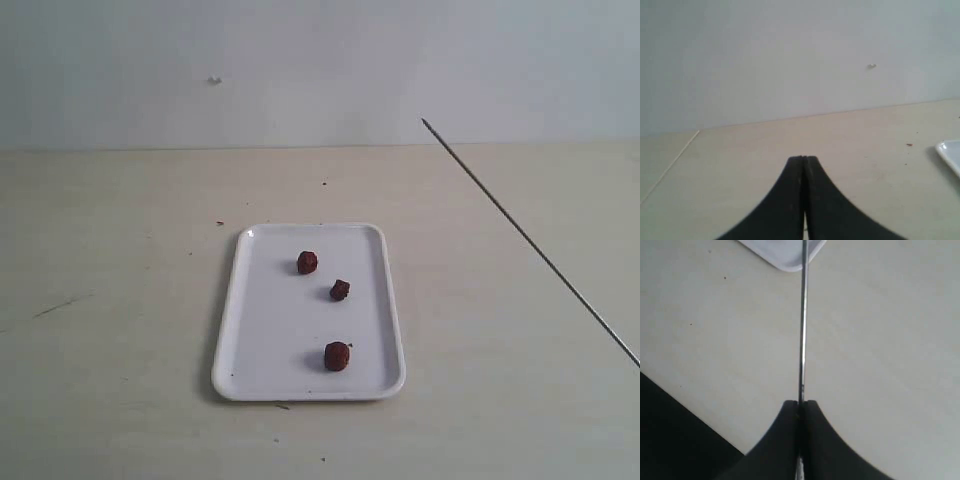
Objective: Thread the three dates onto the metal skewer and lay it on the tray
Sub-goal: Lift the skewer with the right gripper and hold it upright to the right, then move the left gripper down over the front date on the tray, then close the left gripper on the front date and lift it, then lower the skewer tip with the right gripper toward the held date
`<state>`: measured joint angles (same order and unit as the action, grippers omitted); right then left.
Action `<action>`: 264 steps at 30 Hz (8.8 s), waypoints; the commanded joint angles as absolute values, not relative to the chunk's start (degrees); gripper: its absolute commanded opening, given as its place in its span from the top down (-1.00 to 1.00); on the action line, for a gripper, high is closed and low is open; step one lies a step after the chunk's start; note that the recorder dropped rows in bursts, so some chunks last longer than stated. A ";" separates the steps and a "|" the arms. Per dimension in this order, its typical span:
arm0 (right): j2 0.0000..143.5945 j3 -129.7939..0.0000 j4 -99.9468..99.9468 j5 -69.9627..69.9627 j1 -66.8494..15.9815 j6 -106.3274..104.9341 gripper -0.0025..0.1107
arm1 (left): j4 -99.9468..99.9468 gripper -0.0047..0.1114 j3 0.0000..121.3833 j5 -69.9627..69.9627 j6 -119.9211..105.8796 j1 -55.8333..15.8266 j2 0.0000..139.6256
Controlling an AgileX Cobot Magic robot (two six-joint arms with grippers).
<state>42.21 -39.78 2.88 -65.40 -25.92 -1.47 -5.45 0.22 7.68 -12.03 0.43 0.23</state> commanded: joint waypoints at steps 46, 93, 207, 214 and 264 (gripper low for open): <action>42.06 -39.65 2.71 -60.98 -26.00 -2.54 0.96 | -4.64 0.92 14.24 -22.76 36.46 0.60 23.91; 42.18 -39.65 2.69 -60.39 -26.00 4.12 0.96 | -14.41 0.92 78.33 55.03 -55.45 -18.99 97.11; 44.30 -39.65 -4.74 -69.68 -26.00 5.08 0.96 | -8.85 0.48 83.92 44.26 -77.97 -43.87 115.41; 46.10 -39.65 -4.99 -69.96 -26.00 4.44 0.96 | -4.33 0.48 83.92 44.76 -75.30 -42.42 112.98; 64.21 -36.42 9.50 -59.58 -26.00 -17.13 0.96 | -18.95 0.48 83.92 54.51 -92.80 -41.14 107.70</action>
